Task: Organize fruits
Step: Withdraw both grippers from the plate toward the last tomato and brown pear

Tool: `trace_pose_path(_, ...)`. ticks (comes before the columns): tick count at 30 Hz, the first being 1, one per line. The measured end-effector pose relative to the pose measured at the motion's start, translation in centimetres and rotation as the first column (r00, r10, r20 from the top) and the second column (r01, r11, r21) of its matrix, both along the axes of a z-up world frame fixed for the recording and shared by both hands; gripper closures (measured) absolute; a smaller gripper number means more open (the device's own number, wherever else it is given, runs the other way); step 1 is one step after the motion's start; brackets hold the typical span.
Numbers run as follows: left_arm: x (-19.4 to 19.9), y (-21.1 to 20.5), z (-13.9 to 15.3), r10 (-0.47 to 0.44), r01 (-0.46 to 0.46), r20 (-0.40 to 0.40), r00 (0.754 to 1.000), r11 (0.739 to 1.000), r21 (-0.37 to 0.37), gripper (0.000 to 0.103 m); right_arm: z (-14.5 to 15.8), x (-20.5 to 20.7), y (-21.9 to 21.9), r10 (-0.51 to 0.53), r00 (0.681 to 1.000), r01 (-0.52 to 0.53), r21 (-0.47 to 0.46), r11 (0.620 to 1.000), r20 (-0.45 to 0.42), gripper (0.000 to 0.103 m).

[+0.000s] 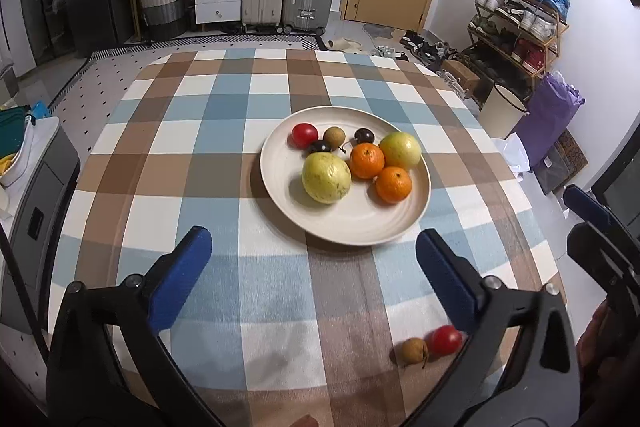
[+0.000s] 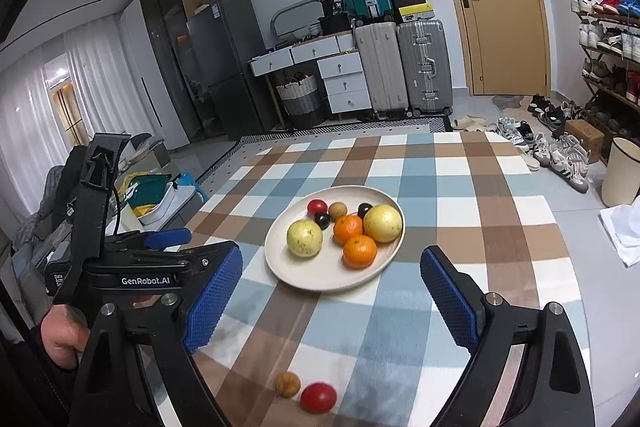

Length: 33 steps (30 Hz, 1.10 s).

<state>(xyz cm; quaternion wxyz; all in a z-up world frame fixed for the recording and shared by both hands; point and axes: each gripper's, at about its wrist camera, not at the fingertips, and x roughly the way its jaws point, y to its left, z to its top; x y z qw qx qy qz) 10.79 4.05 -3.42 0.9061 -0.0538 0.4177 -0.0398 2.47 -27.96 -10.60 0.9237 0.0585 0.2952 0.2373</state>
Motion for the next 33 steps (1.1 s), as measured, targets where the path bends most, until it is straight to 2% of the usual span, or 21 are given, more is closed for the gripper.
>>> trace_pose_path(11, -2.7, -1.3, -2.8, -0.025, 0.024, -0.039, 0.999, 0.999, -0.021, 0.001, -2.2, -3.2, -0.3, 0.021, 0.999, -0.022, -0.029, 0.999, -0.031, 0.010)
trace_pose_path(19, -3.6, -1.1, -4.3, -0.023, 0.021, -0.063, 0.998, 0.999, -0.044, 0.001, -6.6, -4.7, 0.2, 0.039, 0.994, -0.048, -0.086, 0.995, -0.104, 0.010)
trace_pose_path(25, -3.9, -0.6, -5.4, -0.009, 0.004, -0.074, 0.997, 0.998, -0.069, 0.001, -9.3, -5.0, 0.5, 0.043, 0.987, -0.063, -0.121, 0.991, -0.157, 0.011)
trace_pose_path(33, -4.0, 0.0, -6.4, -0.002, -0.005, -0.088, 0.996, 0.997, -0.076, 0.001, -10.9, -4.4, 1.1, 0.049, 0.980, -0.080, -0.156, 0.985, -0.191, 0.015)
